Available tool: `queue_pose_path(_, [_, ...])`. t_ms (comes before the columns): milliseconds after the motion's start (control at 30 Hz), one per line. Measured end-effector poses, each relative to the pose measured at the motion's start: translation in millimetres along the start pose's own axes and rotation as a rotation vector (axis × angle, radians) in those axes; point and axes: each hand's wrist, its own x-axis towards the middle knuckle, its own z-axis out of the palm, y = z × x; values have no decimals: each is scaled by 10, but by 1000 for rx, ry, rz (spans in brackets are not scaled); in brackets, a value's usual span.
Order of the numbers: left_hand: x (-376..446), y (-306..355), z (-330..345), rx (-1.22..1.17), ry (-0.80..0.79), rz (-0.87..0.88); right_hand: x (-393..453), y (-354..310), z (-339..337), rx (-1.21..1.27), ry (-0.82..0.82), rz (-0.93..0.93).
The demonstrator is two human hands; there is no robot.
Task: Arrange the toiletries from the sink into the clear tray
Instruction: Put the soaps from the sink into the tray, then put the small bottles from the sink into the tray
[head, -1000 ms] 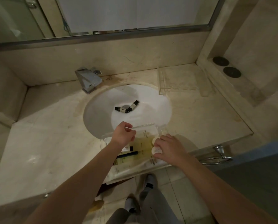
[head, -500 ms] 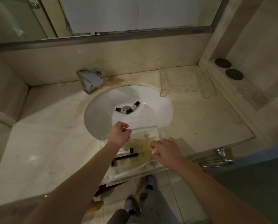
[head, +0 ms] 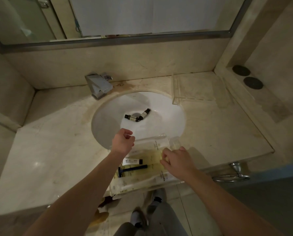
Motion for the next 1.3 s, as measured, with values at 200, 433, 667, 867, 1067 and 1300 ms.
queue_pose_path(200, [154,-20,-83,-27,38,-38,284,-105,-125,37,31,-7])
queue_pose_path(433, [530,-39,-127,-46,69,-108,793,-117,-198,211,8,33])
queue_pose_path(667, [1109,-37,47,-84,78,-229,1499,95,-143,371,-164,186])
queue_pose_path(867, [1656,-131,367,-108,16,-378,2065,371,178,461,-380,255])
queue_pose_path(1067, [2149,-227,638,-129,-37,-437,2615,569,596,465,-451,246])
queue_pose_path(1300, [2547,-466,918,-25,-45,-482,3147,650,936,461,-454,267])
